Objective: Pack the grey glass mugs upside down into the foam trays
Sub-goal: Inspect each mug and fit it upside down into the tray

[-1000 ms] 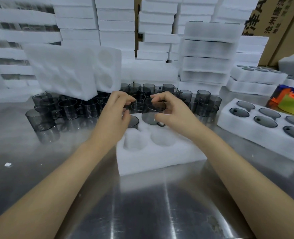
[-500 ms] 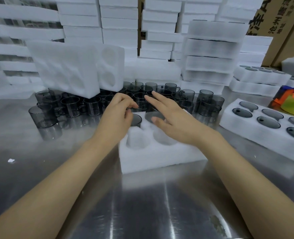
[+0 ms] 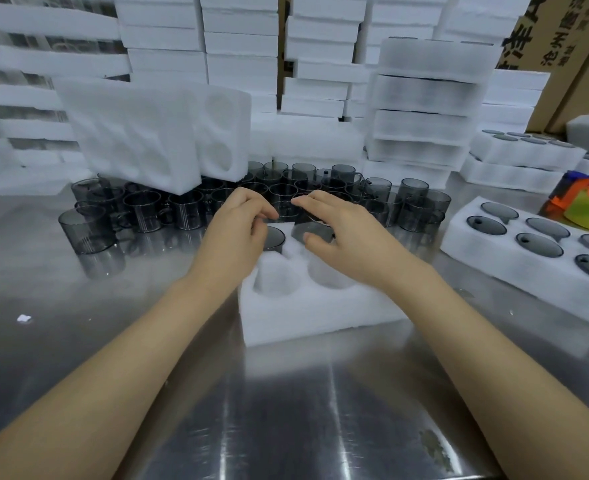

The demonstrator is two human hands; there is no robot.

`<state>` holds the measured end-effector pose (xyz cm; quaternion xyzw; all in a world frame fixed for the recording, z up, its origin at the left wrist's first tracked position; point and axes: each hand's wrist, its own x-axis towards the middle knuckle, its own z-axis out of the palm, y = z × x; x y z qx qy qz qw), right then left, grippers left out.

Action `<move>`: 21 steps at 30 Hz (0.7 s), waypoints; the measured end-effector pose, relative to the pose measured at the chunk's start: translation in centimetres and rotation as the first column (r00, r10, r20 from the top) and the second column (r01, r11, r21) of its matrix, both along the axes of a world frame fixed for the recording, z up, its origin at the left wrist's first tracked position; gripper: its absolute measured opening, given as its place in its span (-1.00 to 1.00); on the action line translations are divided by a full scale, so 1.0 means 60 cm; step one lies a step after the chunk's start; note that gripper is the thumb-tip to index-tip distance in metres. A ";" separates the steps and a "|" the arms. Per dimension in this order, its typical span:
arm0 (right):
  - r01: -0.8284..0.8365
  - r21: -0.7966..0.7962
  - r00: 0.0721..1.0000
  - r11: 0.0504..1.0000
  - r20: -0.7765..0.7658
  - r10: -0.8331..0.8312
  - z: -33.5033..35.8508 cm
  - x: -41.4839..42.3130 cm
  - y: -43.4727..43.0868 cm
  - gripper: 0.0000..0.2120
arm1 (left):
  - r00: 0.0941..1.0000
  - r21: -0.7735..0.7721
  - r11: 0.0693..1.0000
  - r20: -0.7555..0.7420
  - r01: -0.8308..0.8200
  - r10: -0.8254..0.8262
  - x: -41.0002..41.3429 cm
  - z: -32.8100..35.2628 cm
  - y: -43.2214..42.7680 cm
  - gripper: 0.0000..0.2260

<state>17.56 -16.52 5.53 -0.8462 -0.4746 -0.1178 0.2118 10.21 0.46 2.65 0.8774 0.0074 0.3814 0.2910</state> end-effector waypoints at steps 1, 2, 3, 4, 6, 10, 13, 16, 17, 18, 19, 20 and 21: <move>-0.002 -0.035 1.000 0.999 0.021 0.002 0.000 -0.002 0.005 -0.50 | 1.000 0.003 1.000 0.000 0.000 0.000 0.001 0.000 0.001 -0.74; 0.012 -0.088 0.999 0.996 0.051 -0.007 -0.002 -0.003 0.009 -0.49 | 1.000 0.004 1.000 -0.002 -0.001 0.001 0.001 0.001 0.001 -0.74; 0.034 -0.141 0.997 0.989 0.073 -0.024 -0.003 -0.004 0.012 -0.48 | 1.000 0.002 1.000 -0.002 -0.002 0.002 0.001 0.001 0.000 -0.74; 0.058 -0.190 0.997 0.980 0.068 -0.046 -0.005 -0.002 0.014 -0.48 | 1.000 -0.002 1.000 -0.002 -0.003 0.003 0.001 0.001 0.000 -0.75; 0.077 -0.295 0.995 0.952 -0.034 -0.091 -0.010 0.002 0.015 -0.48 | 1.000 -0.007 1.000 -0.007 -0.010 0.010 0.000 0.001 0.000 -0.75; 0.038 -0.484 0.975 0.874 -0.174 -0.139 -0.011 0.011 0.014 -0.38 | 0.999 -0.015 0.999 -0.023 -0.037 0.036 0.001 0.001 0.000 -0.75; 0.011 -0.476 0.964 0.879 -0.230 -0.136 -0.007 0.012 0.014 -0.35 | 0.997 -0.031 0.998 -0.049 -0.057 0.055 0.002 0.001 0.000 -0.76; -0.008 -0.113 0.873 0.994 -0.485 -0.048 -0.004 0.015 0.001 -0.45 | 0.996 -0.047 0.997 -0.069 -0.063 0.059 0.003 0.001 0.002 -0.76; 0.052 0.060 0.854 0.997 -0.520 -0.014 -0.002 0.023 -0.007 -0.55 | 0.995 -0.053 0.997 -0.075 -0.062 0.058 0.003 0.002 0.003 -0.76; 0.129 0.185 0.884 0.974 -0.468 -0.028 0.001 0.038 -0.018 -0.64 | 0.995 -0.057 0.997 -0.080 -0.060 0.056 0.002 0.002 0.003 -0.76; 0.213 0.244 0.924 0.946 -0.366 -0.114 0.003 0.058 -0.033 -0.71 | 0.995 -0.056 0.997 -0.083 -0.058 0.053 0.002 0.002 0.003 -0.76; 0.297 0.261 0.936 0.918 -0.269 -0.227 0.004 0.079 -0.049 -0.69 | 0.995 -0.050 0.997 -0.087 -0.056 0.052 0.001 0.003 0.003 -0.76; 0.371 0.252 0.924 0.894 -0.201 -0.327 0.000 0.100 -0.066 -0.64 | 0.994 -0.041 0.998 -0.094 -0.056 0.052 0.001 0.003 0.003 -0.76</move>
